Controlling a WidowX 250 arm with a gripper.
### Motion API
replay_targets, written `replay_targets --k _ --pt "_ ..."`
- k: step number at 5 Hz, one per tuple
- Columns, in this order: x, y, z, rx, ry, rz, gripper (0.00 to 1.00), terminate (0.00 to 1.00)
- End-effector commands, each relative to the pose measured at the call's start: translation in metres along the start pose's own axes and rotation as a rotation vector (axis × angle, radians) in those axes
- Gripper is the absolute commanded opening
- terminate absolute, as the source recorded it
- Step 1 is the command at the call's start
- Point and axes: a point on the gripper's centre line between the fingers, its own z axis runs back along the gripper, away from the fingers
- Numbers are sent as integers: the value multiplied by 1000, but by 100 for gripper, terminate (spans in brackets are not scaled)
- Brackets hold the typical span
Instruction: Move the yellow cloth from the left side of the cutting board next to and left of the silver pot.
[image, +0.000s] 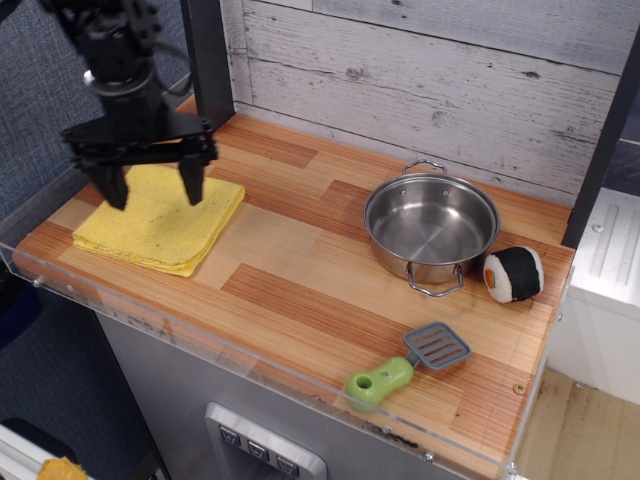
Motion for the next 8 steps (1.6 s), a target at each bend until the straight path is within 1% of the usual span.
replay_targets --k 1,2,3,4,5,7,8 --pt "0 -1 -22 -23 -4 70 100 0" --pt "-1 -20 -34 -8 13 70 100 0" --pt "-11 -45 -47 -5 59 48 100 0" --pt "-19 -64 -50 0 84 18 100 0" --pt "-21 -74 -48 -8 78 8 100 0" --pt "-18 -126 -41 -60 66 -65 100 0" --pt "-16 -148 -41 -77 65 -109 100 0"
